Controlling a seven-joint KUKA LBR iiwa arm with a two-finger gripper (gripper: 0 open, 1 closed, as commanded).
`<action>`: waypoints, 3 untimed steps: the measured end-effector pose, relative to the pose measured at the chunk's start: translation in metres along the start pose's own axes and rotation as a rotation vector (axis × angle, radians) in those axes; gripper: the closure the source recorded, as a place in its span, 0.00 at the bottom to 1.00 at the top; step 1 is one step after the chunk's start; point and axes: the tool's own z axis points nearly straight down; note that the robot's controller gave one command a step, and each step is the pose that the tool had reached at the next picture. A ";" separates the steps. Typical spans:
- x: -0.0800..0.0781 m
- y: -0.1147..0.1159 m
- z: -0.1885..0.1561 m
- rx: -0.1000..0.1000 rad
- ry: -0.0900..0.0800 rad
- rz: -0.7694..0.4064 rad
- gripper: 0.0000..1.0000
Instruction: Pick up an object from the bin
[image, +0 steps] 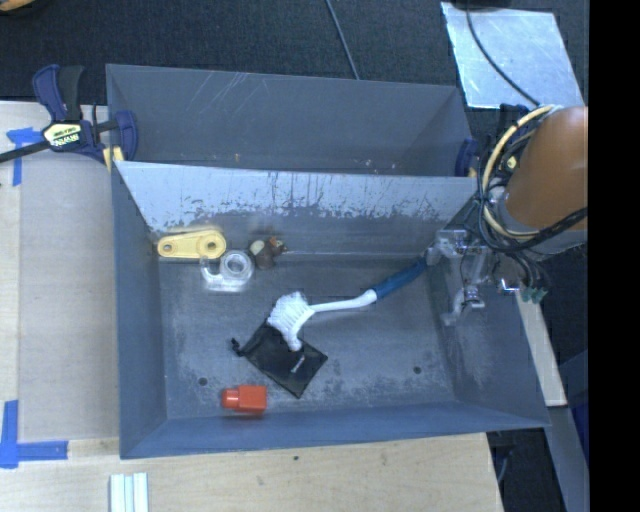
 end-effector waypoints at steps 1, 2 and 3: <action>0.000 0.000 0.000 0.000 0.000 0.000 0.00; -0.035 0.005 0.003 0.000 -0.007 0.087 0.00; -0.017 0.006 0.029 0.002 -0.012 0.022 0.00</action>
Offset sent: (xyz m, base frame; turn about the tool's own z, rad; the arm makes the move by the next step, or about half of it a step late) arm 0.0339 0.0049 -0.0032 0.0884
